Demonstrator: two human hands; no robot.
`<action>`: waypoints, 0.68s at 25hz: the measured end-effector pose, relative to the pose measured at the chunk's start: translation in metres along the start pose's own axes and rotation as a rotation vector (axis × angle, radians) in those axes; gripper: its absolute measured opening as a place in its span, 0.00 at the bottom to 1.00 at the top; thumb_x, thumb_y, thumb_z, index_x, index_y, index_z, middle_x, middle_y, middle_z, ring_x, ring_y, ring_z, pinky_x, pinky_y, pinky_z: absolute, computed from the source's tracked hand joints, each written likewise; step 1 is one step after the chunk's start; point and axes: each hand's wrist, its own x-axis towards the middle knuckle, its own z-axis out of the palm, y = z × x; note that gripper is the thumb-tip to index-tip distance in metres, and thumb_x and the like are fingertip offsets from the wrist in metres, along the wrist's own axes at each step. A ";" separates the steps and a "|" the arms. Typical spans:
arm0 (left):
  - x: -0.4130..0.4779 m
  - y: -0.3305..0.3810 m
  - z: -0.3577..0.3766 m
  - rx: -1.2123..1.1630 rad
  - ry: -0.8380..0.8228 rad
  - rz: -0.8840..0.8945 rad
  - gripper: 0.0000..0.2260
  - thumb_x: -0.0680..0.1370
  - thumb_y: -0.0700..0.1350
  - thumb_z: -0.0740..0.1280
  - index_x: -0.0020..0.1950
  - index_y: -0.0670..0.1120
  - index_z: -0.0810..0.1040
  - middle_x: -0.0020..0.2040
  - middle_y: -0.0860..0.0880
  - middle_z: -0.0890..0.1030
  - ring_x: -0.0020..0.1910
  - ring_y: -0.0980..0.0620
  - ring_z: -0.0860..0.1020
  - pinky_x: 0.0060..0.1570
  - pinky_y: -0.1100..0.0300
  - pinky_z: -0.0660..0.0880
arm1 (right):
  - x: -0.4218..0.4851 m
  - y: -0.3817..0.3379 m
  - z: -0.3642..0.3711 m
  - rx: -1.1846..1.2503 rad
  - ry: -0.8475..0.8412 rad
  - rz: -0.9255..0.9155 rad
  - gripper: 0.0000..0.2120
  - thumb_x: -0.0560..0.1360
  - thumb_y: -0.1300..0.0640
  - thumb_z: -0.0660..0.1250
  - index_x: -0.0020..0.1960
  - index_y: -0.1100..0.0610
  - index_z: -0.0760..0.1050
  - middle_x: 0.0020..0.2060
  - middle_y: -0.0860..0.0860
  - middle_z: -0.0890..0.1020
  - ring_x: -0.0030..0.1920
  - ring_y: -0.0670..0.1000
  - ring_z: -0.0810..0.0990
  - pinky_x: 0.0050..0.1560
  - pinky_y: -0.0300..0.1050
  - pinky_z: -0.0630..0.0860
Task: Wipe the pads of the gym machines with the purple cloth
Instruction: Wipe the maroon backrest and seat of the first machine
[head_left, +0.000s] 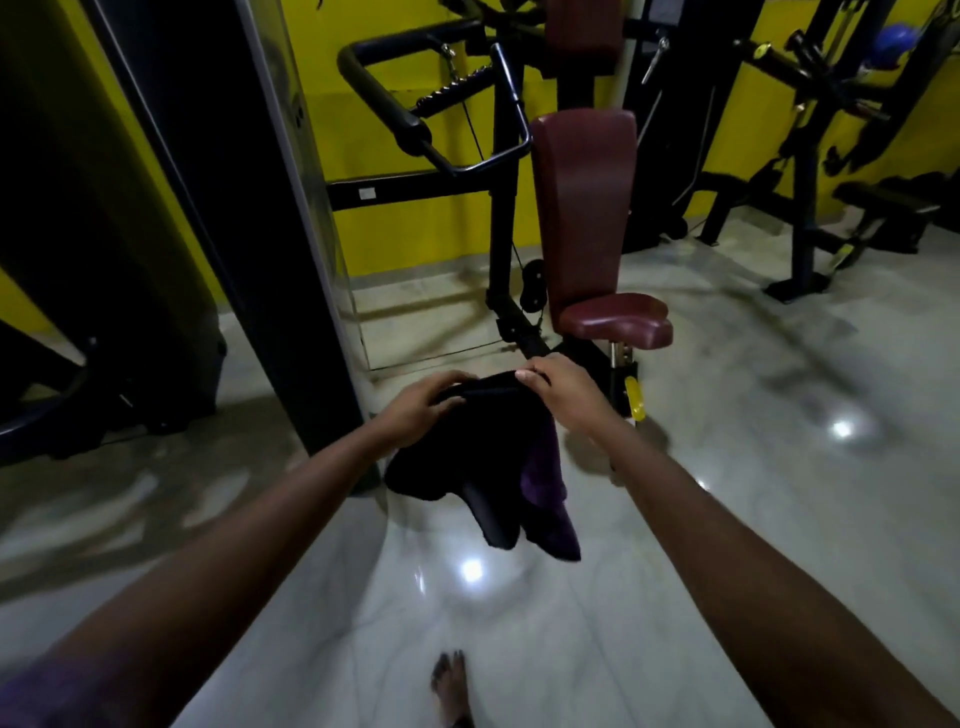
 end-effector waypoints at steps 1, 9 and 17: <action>-0.005 0.009 0.002 -0.019 -0.060 0.084 0.17 0.79 0.41 0.63 0.67 0.51 0.70 0.63 0.50 0.75 0.57 0.55 0.73 0.60 0.61 0.69 | -0.005 0.008 -0.004 -0.041 0.000 0.029 0.15 0.80 0.51 0.57 0.51 0.61 0.76 0.44 0.54 0.78 0.46 0.53 0.76 0.44 0.47 0.68; 0.018 0.052 0.006 0.763 -0.437 0.272 0.22 0.78 0.38 0.64 0.71 0.50 0.69 0.55 0.40 0.77 0.55 0.43 0.76 0.49 0.62 0.66 | -0.048 0.044 -0.036 0.027 -0.110 -0.008 0.14 0.71 0.57 0.72 0.56 0.57 0.80 0.52 0.52 0.83 0.51 0.42 0.78 0.47 0.20 0.67; 0.084 0.009 0.034 0.118 -0.291 -0.078 0.32 0.75 0.33 0.66 0.74 0.54 0.60 0.66 0.46 0.73 0.57 0.51 0.74 0.45 0.64 0.73 | -0.016 0.078 0.004 -0.116 0.254 0.238 0.12 0.72 0.57 0.68 0.53 0.58 0.81 0.46 0.54 0.84 0.49 0.54 0.81 0.42 0.28 0.67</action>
